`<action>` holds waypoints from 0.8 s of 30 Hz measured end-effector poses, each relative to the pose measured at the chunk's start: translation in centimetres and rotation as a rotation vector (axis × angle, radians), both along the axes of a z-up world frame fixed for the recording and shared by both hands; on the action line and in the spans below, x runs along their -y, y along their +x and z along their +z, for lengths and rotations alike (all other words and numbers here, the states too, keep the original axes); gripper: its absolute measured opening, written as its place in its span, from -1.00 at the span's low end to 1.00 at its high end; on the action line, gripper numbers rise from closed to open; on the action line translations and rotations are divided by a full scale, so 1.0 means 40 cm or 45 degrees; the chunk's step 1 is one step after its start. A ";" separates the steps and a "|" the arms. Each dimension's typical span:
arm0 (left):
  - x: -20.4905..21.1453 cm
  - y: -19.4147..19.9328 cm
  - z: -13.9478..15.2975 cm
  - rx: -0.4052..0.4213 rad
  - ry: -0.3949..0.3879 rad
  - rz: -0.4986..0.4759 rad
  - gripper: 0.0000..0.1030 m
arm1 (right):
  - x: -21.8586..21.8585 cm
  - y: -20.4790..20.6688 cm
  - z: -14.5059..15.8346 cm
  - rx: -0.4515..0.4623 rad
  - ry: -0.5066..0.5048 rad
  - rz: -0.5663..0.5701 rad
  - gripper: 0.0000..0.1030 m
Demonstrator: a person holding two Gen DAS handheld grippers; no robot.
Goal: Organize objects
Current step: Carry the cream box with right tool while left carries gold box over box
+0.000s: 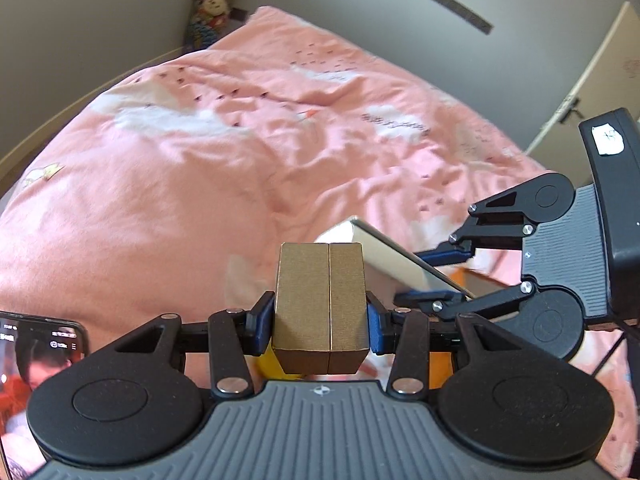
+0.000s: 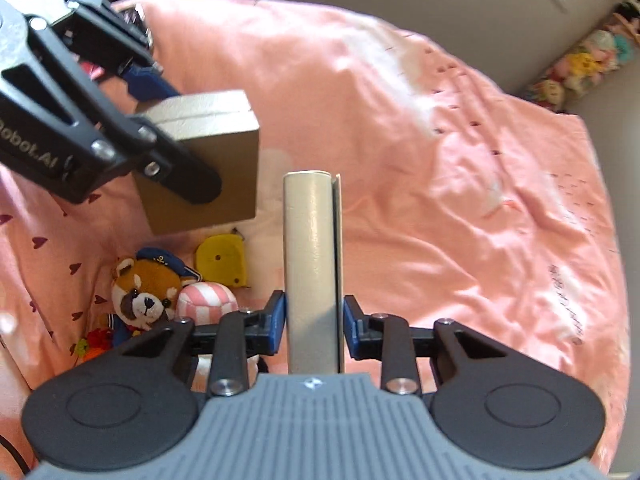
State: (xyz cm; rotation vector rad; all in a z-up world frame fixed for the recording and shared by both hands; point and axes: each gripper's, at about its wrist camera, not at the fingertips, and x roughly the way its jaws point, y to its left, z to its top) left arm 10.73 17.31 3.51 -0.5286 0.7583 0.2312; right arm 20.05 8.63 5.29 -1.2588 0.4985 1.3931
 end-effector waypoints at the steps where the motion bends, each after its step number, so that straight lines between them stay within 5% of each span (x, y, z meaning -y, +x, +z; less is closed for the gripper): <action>1: 0.014 -0.001 0.014 0.018 -0.009 -0.031 -0.02 | 0.025 -0.007 0.016 0.011 0.034 -0.037 -0.39; 7: 0.157 0.012 0.056 0.053 -0.062 -0.309 -0.02 | 0.157 0.034 0.063 0.050 0.167 -0.234 -0.39; 13: 0.318 0.052 0.013 -0.078 -0.113 -0.541 -0.01 | 0.340 0.063 0.061 0.088 0.175 -0.393 -0.39; 24: 0.538 0.109 -0.120 -0.383 0.251 -0.720 -0.01 | 0.470 0.095 -0.038 -0.032 0.276 -0.501 -0.39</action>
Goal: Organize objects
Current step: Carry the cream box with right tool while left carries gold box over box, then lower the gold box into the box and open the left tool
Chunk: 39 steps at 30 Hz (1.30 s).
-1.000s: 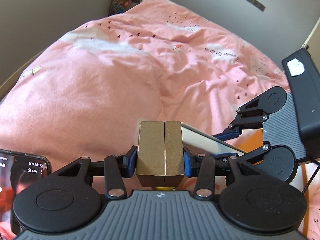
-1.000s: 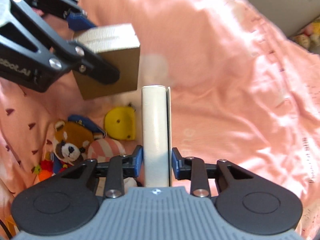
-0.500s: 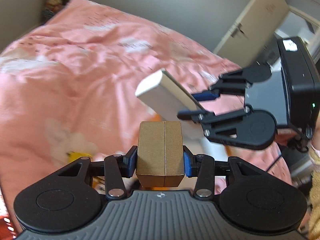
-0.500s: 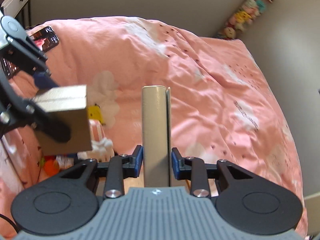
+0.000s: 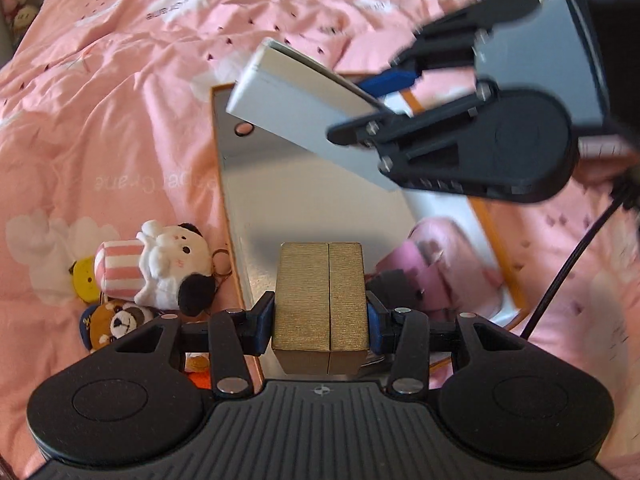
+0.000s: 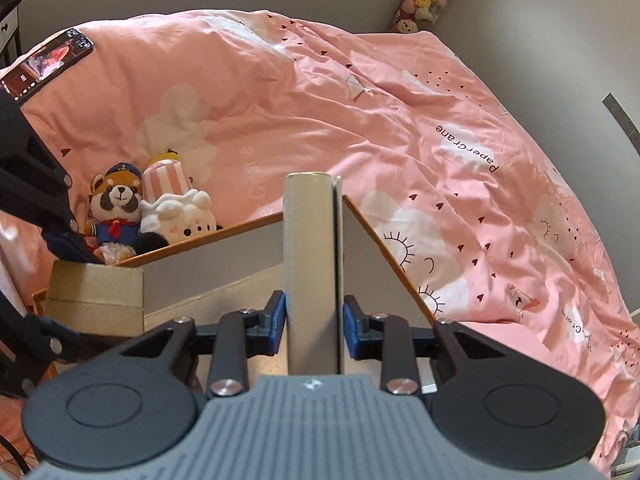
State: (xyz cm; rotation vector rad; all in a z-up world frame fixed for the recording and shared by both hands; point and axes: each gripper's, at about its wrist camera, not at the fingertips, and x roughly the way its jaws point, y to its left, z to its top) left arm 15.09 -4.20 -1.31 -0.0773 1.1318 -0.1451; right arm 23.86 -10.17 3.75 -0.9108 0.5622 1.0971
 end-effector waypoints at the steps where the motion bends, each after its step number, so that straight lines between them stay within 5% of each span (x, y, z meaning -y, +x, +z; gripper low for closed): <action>1: 0.013 0.003 -0.013 -0.010 0.041 -0.011 -0.01 | 0.005 0.002 -0.007 -0.014 0.013 0.002 -0.39; 8: 0.085 0.017 -0.078 -0.088 0.255 -0.092 -0.01 | 0.039 0.016 -0.057 -0.069 0.059 -0.003 -0.39; 14: 0.089 0.024 -0.114 -0.160 0.297 -0.161 -0.01 | 0.056 0.031 -0.082 -0.095 0.070 -0.014 -0.39; 26: 0.073 0.054 -0.127 -0.296 0.254 -0.858 -0.01 | 0.066 0.028 -0.097 -0.118 0.041 -0.017 -0.39; 32: 0.090 0.073 -0.148 -0.335 0.397 -1.227 0.00 | 0.077 0.028 -0.102 -0.120 -0.001 -0.032 -0.39; 39: 0.096 0.080 -0.165 -0.473 0.371 -1.460 -0.04 | 0.073 0.027 -0.109 -0.127 -0.039 -0.036 -0.38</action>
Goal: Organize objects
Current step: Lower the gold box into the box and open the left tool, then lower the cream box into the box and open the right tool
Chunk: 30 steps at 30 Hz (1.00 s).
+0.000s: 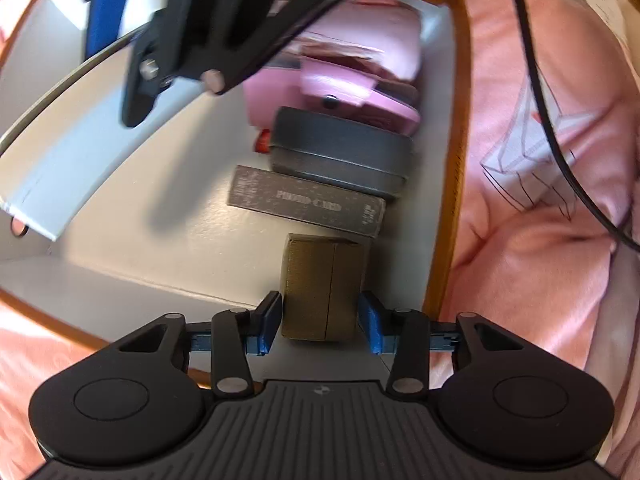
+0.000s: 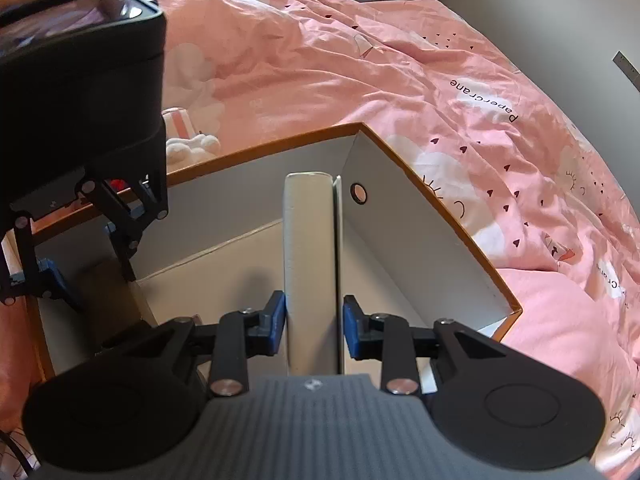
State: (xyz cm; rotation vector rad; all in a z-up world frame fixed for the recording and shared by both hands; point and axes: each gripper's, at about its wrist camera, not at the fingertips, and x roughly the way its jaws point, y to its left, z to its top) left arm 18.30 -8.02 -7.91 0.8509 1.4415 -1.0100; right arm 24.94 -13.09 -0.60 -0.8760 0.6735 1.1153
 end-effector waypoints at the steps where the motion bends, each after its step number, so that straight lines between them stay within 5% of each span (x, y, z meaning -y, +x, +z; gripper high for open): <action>1: 0.013 -0.002 0.000 -0.019 -0.001 -0.020 -0.09 | -0.002 0.000 -0.001 -0.001 -0.006 0.000 -0.38; 5: 0.006 0.014 -0.002 -0.135 -0.033 -0.041 -0.10 | -0.010 0.000 -0.004 0.005 -0.035 0.015 -0.38; 9: -0.015 0.035 0.018 -0.105 -0.108 0.027 -0.10 | -0.014 -0.007 -0.003 0.023 -0.068 0.067 -0.38; 14: -0.093 0.071 0.114 0.026 -0.292 0.246 -0.10 | -0.023 -0.021 -0.008 0.097 -0.122 0.144 -0.38; 21: -0.207 0.128 0.234 0.246 -0.471 0.599 -0.10 | -0.067 -0.050 -0.079 0.374 -0.322 0.350 -0.39; 30: -0.235 0.240 0.235 0.495 -0.407 0.841 -0.02 | -0.128 -0.019 -0.183 0.640 -0.452 0.408 -0.39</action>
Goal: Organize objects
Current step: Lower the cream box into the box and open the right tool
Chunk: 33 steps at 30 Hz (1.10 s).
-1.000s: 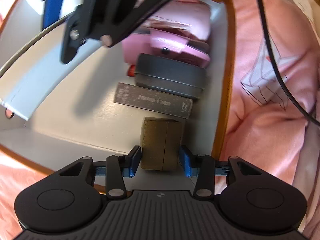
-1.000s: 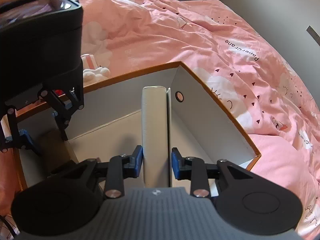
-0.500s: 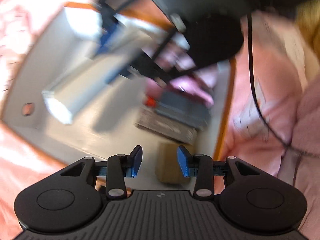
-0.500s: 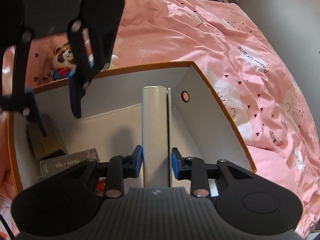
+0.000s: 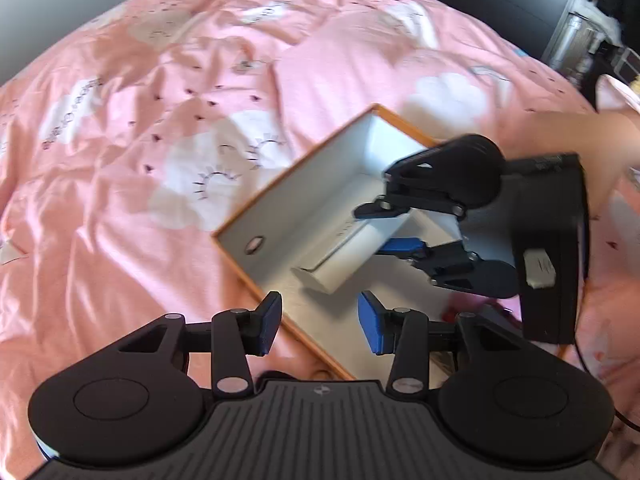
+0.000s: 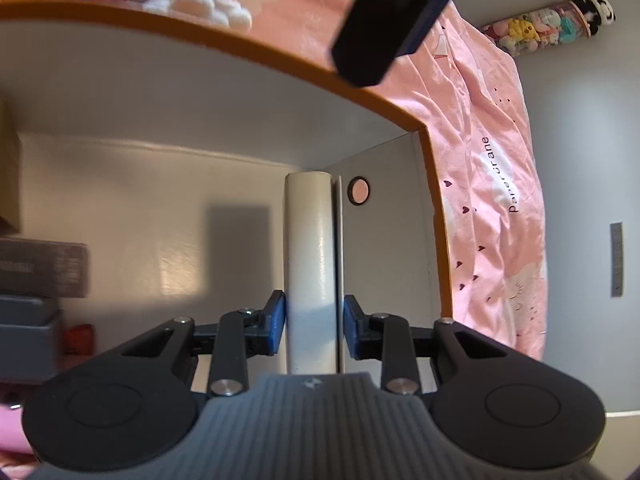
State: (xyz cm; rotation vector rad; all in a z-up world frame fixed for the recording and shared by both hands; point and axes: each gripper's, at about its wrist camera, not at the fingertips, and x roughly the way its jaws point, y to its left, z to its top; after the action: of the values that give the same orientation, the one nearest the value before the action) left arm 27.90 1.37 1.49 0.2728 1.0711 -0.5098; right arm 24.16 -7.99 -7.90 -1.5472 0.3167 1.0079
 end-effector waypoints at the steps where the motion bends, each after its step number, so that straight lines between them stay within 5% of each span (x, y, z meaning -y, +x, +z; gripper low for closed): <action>1: -0.014 -0.002 -0.010 0.008 0.001 0.025 -0.02 | -0.004 0.003 -0.013 0.022 -0.017 0.011 -0.39; 8: -0.062 -0.009 -0.030 -0.025 -0.057 0.136 -0.01 | -0.011 0.015 -0.052 -0.004 -0.060 -0.003 -0.41; 19: -0.087 -0.002 -0.064 -0.064 -0.082 0.213 0.01 | -0.009 0.109 -0.009 -0.354 -0.018 -0.326 0.08; 26: -0.084 -0.006 -0.084 -0.092 -0.076 0.203 0.01 | -0.016 0.186 -0.002 -0.456 0.037 -0.582 0.05; 33: -0.092 -0.001 -0.088 -0.101 -0.107 0.224 0.01 | -0.034 0.256 -0.005 -0.411 0.111 -0.769 -0.04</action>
State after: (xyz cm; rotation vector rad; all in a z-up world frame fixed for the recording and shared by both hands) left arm 27.87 5.07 -2.03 0.0836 1.1358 -0.4092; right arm 34.40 -6.64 -8.10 -1.0989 0.8941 0.7677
